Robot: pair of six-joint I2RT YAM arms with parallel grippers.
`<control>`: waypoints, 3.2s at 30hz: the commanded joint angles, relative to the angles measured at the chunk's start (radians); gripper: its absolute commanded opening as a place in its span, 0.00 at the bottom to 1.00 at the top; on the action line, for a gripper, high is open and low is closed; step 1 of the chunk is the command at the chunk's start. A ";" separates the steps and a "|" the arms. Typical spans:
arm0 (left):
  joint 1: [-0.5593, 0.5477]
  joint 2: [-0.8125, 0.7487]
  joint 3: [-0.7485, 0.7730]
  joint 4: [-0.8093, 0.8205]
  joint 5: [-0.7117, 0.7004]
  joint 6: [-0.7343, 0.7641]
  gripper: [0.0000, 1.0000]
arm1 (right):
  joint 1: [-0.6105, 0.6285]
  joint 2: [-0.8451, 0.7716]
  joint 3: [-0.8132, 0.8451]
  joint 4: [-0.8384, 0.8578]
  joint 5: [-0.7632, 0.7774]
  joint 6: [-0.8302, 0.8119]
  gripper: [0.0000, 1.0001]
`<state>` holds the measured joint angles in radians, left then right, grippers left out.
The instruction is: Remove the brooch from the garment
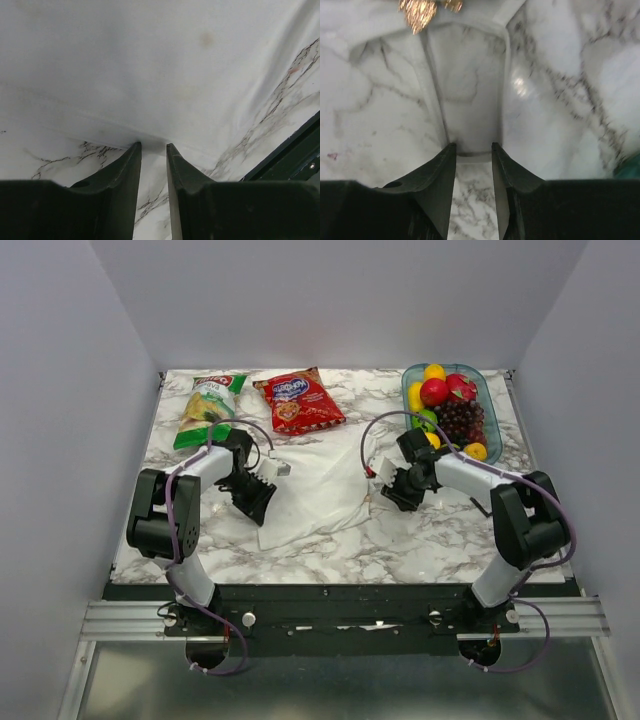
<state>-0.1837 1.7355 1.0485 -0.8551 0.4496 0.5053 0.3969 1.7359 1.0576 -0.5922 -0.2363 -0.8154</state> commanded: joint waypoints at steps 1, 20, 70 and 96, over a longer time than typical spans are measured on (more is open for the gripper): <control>0.004 0.013 -0.044 0.014 -0.121 0.038 0.35 | -0.015 -0.078 -0.131 -0.055 0.107 0.012 0.42; 0.052 -0.010 0.148 -0.137 0.015 0.167 0.38 | -0.151 -0.177 -0.116 -0.158 0.045 -0.067 0.43; -0.017 0.142 0.254 0.037 0.245 -0.206 0.43 | 0.155 0.016 -0.061 0.183 -0.087 -0.314 0.72; -0.017 0.137 0.252 0.041 0.253 -0.202 0.43 | 0.155 -0.119 -0.110 0.261 -0.129 -0.363 0.59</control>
<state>-0.2024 1.8709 1.2827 -0.8093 0.6712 0.2989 0.5446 1.6100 0.9531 -0.2813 -0.3241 -1.0962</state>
